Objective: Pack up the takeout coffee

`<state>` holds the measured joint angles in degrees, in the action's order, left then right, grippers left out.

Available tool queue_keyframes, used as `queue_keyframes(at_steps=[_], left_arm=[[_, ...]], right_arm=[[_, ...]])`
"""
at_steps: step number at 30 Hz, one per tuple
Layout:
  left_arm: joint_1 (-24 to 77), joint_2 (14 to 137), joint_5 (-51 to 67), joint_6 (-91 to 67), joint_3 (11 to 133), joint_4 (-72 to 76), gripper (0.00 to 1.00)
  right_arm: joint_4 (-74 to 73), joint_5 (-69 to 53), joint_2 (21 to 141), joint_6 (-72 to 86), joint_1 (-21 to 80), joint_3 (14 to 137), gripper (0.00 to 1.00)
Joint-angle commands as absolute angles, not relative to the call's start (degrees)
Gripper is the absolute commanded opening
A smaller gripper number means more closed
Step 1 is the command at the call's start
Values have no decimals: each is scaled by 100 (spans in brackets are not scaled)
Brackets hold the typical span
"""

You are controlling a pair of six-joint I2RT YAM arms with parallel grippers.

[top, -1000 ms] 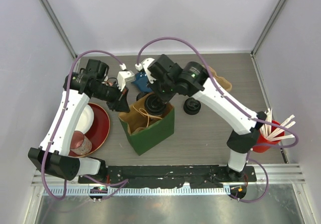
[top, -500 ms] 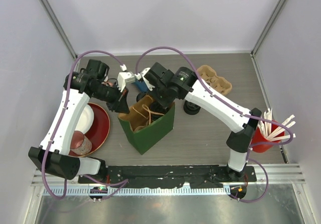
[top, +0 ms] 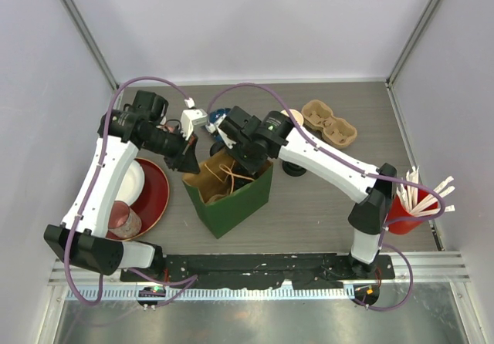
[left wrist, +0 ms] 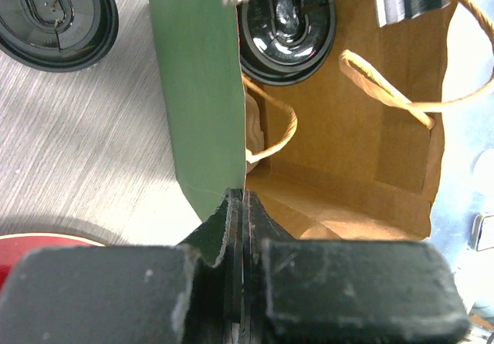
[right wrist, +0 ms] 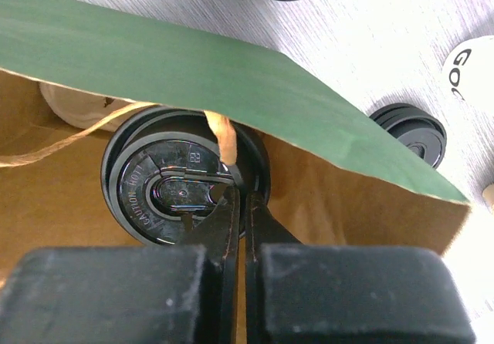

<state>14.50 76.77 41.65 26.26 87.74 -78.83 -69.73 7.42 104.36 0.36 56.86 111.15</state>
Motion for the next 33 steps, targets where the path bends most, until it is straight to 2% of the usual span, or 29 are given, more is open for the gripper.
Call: queue_keyframes(at_steps=[1,33], left_arm=[[1477,7725,4430,2602,9044,-8903,0],[1485,7743,4474,2725,9053,-8956,0]], right_arm=[[-6706,817,10354,-62,5757,10733,1],[-5335,580,10327,-18,5757,9282,1]])
